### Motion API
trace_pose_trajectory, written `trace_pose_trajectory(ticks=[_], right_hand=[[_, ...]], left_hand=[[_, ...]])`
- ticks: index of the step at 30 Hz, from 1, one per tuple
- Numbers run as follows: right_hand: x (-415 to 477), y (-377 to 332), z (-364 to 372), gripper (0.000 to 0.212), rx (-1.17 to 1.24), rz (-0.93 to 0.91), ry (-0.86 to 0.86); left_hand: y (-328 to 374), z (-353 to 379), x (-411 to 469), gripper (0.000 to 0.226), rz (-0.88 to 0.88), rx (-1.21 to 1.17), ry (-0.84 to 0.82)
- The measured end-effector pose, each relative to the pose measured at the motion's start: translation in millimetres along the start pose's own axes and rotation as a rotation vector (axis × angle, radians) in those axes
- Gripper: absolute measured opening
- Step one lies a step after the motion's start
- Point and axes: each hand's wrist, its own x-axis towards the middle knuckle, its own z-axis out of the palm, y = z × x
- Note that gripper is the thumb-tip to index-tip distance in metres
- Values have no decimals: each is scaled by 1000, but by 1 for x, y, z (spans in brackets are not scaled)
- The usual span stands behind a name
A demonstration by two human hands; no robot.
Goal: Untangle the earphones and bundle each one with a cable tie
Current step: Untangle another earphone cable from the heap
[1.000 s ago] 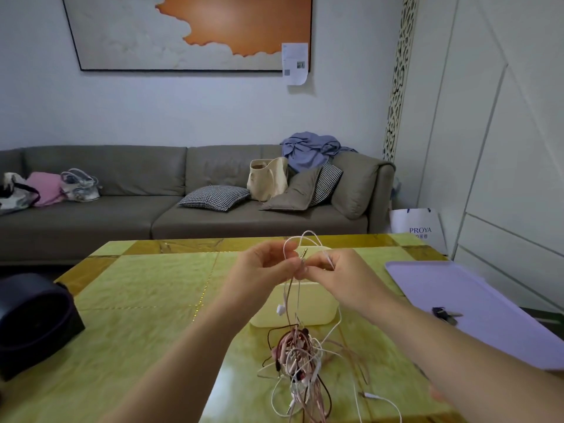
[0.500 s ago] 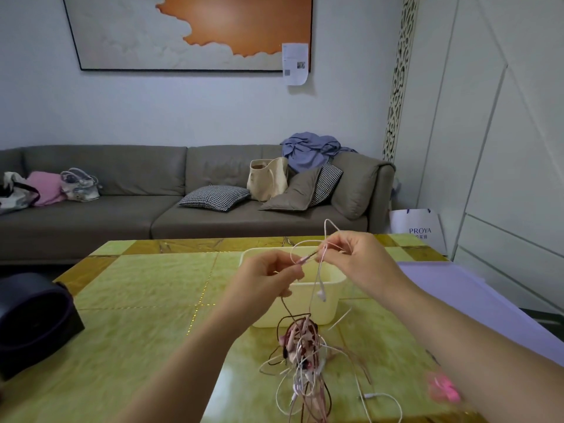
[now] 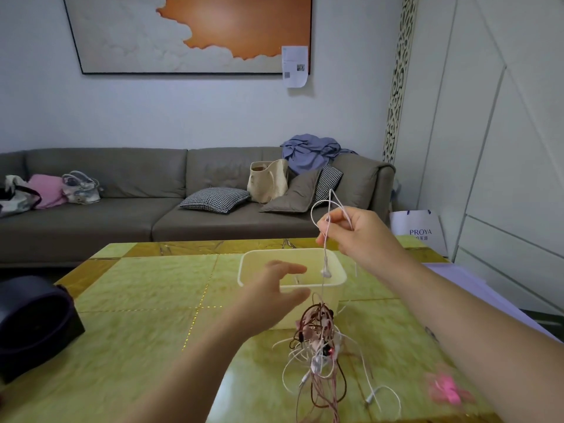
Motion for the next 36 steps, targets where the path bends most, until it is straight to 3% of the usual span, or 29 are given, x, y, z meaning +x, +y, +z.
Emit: trace_pose_trajectory(ticks=[4,8,12,16,19,23,26,32,36], right_hand=[[3,-12,6,14,105,-38,0],[6,-14,3,15,128,-86,76],[8,-2,-2,16,181,-61,180],[6,7,2,16,184,-25,160],[6,9,5,15,222,-9,140],[6,11,2,18,243,9,133],[6,19,-2,17,26,52,11],[-10,39,7,4,-180,233,-503],[-11,43,10,12,-183,250,-568]], left_hand=[[7,21,1,6,14,36,-105],[-1,26,3,19,-25,26,-128],[-5,18,1,7,-51,-69,-171],[-8,15,-2,13,-51,-81,-276],[-11,18,-4,4,12,26,-193],[-14,17,-6,15,61,78,-59],[-15,15,-6,19,65,103,34],[-7,8,-1,18,128,52,93],[-2,-1,3,19,127,-89,65]])
